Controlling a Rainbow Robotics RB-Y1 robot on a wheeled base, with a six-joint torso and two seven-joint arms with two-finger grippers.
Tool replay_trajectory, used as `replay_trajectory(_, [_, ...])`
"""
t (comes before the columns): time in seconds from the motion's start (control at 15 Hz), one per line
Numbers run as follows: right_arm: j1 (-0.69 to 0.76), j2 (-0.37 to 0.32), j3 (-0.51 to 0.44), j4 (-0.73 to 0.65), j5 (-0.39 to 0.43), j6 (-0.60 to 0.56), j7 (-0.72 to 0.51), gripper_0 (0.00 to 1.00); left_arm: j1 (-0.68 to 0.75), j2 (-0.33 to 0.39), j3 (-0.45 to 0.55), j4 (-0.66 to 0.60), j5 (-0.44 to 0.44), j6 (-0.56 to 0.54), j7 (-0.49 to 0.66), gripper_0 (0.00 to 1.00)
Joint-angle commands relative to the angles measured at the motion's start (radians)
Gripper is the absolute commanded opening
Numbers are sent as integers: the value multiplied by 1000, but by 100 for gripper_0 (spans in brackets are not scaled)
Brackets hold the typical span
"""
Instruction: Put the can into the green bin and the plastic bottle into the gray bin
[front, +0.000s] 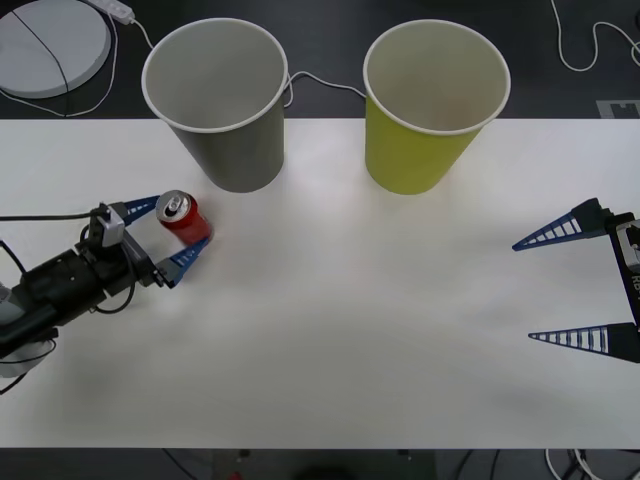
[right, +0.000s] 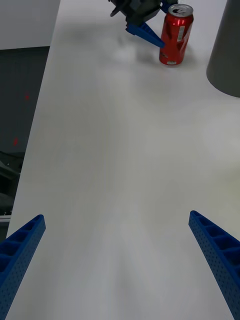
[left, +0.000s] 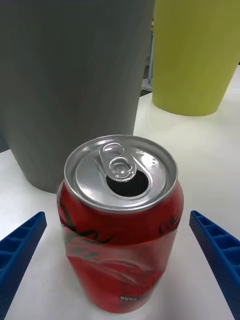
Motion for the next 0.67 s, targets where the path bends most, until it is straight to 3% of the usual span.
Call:
replay_trajectory(0.07, [0,0,0,0,0,0,0,100,-18,-17,0,1,-20,27,3,100])
replay_trajectory(0.53, [0,0,0,0,0,0,0,100,-85,-57,-1,93,-30,22,-6,100])
replay_trajectory(0.6, [0,0,0,0,0,0,0,100,-85,-59,-3,95,-30,22,-4,74])
replay_trajectory(0.67, [0,0,0,0,0,0,0,100,-85,-59,-3,95,-30,19,-6,10])
